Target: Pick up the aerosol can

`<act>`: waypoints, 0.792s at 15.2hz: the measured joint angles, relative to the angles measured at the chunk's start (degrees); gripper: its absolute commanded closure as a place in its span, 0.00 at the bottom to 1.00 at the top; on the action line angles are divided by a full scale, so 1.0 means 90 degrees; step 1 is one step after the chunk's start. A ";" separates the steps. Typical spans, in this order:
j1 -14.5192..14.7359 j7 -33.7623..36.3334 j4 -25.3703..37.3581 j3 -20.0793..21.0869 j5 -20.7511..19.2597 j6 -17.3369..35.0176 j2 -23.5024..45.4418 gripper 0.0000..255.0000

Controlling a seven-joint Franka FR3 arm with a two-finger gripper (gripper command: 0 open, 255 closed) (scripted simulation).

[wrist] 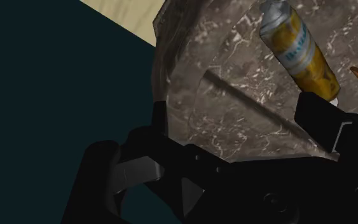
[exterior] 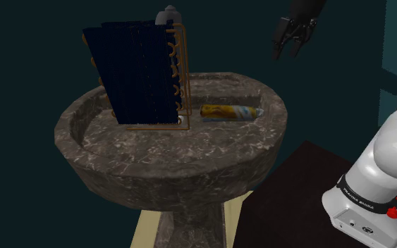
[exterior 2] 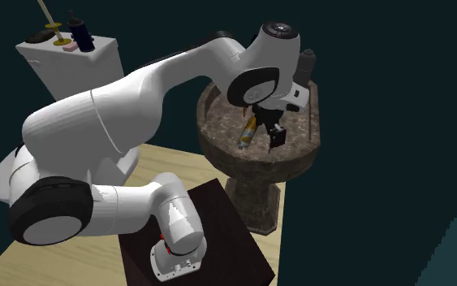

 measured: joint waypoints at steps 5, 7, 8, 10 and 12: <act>0.0366 -0.0542 -0.0083 0.0066 0.0093 0.0368 0.0341 0.00; 0.0611 -0.0879 -0.0157 0.0146 0.0175 0.0697 0.0639 0.00; 0.0740 -0.1036 -0.0184 0.0200 0.0222 0.0844 0.0774 0.00; 0.0968 -0.1404 -0.0172 0.0253 0.0281 0.1084 0.1064 0.00; 0.1208 -0.1766 -0.0287 0.0340 0.0359 0.1416 0.1325 0.00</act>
